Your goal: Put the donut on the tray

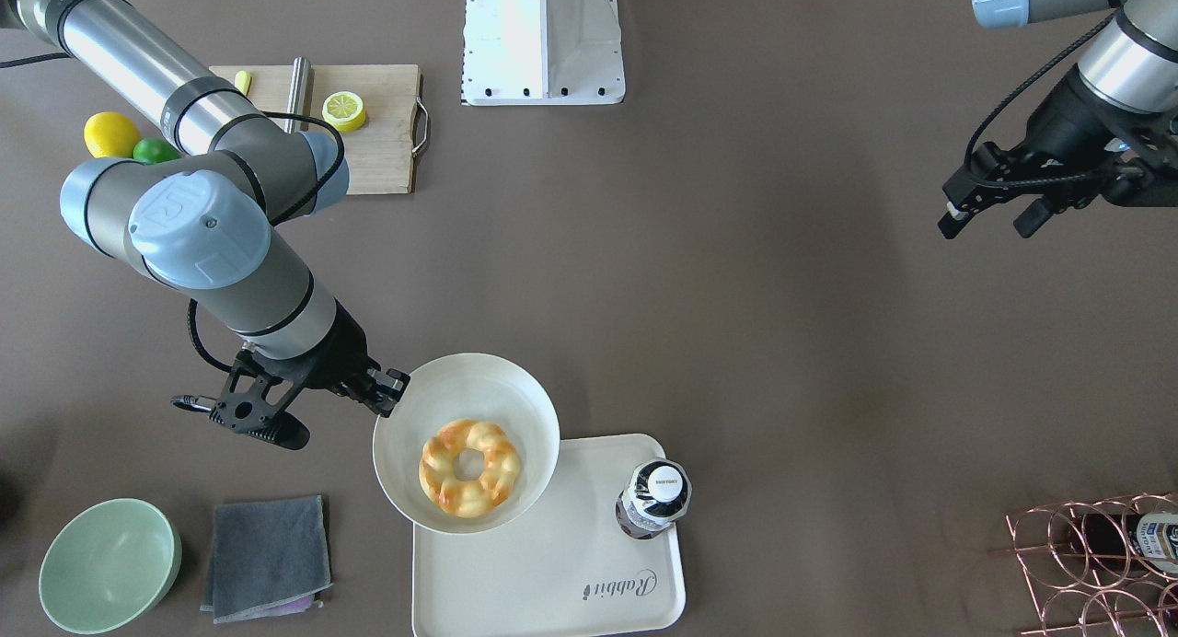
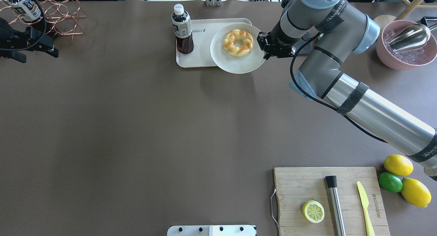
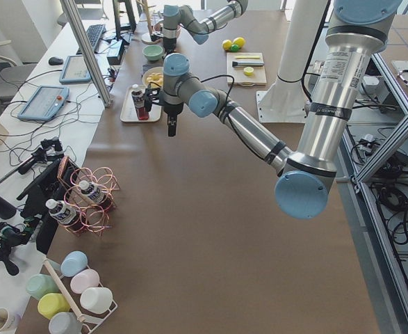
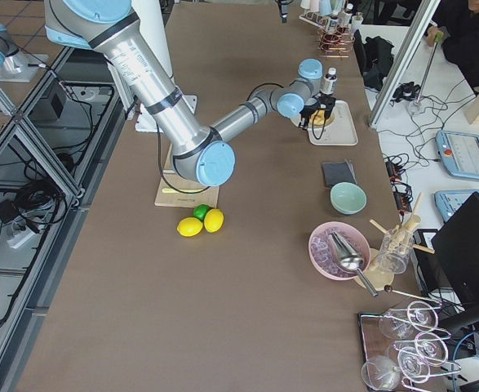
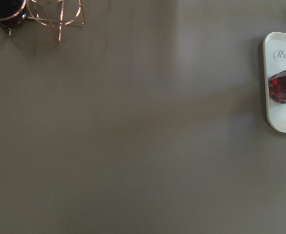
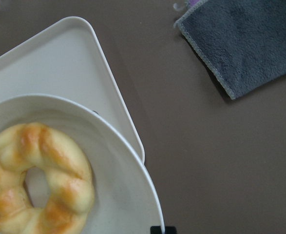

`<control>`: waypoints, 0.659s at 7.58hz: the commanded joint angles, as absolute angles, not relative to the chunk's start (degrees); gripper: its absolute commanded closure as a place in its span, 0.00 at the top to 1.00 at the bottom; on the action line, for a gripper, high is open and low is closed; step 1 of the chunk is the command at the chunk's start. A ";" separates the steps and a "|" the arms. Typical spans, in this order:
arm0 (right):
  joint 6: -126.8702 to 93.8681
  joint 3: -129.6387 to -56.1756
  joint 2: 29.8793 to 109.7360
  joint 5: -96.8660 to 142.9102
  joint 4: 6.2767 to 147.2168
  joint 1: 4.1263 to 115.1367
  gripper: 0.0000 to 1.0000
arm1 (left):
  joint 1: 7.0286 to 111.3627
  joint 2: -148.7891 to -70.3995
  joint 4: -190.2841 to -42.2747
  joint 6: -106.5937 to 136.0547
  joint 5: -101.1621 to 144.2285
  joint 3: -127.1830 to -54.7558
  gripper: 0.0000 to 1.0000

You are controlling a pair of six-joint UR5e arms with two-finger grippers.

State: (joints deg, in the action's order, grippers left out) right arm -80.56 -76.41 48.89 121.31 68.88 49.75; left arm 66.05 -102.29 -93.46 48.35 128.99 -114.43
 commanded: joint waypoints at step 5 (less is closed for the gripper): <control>-87.36 -52.60 36.39 117.34 55.51 49.22 0.00 | 85.42 -95.90 -84.29 -2.35 129.11 -102.05 0.98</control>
State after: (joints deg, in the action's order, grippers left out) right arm -87.09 -58.87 38.29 117.92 60.34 49.58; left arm 82.28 -96.65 -84.55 4.99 129.03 -105.05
